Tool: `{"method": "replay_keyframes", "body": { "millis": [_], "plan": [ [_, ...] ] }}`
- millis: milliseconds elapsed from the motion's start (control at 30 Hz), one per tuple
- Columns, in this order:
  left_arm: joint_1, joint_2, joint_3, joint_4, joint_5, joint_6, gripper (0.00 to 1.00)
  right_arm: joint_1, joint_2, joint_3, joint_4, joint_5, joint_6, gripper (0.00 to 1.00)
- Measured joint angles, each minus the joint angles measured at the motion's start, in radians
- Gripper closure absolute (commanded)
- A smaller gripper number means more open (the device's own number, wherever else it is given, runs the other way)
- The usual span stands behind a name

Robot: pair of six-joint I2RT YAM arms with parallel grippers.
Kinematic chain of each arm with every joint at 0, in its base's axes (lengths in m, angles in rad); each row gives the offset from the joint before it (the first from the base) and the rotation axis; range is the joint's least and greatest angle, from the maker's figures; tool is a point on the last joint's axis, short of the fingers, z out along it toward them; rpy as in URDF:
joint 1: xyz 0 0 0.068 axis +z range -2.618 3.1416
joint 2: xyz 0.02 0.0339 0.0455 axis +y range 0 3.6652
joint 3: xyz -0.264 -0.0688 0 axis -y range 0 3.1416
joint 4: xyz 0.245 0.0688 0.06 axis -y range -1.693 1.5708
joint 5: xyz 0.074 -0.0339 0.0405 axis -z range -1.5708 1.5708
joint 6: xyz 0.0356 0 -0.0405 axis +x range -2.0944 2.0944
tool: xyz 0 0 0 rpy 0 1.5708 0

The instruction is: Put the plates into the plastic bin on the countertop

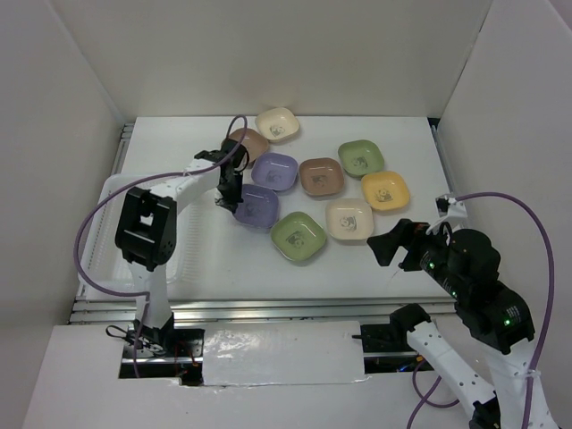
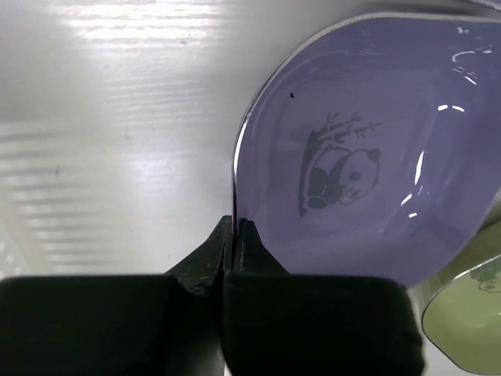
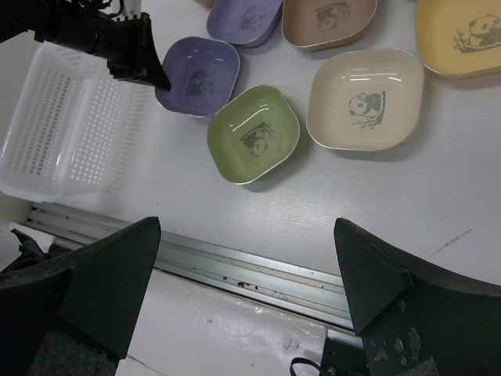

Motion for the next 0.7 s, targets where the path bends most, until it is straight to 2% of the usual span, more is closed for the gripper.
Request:
{"method": "replay_keyframes", "body": {
  "millis": [233, 400, 533, 700],
  "plan": [
    [-0.018, -0.134, 0.003, -0.104, -0.053, -0.009, 1.00, 0.000, 0.003, 0.021, 0.000, 0.002, 0.003, 0.00],
    [0.020, -0.300, 0.127, -0.209, -0.107, -0.035, 1.00, 0.000, 0.015, 0.040, 0.005, -0.001, 0.003, 0.00],
    [0.196, -0.454, 0.176, -0.210, -0.174, -0.124, 1.00, 0.000, 0.021, 0.041, 0.006, -0.003, 0.003, 0.00],
    [0.473, -0.698, -0.061, -0.183, -0.194, -0.297, 1.00, 0.000, 0.024, 0.039, 0.020, -0.016, 0.005, 0.00]
  ]
}}
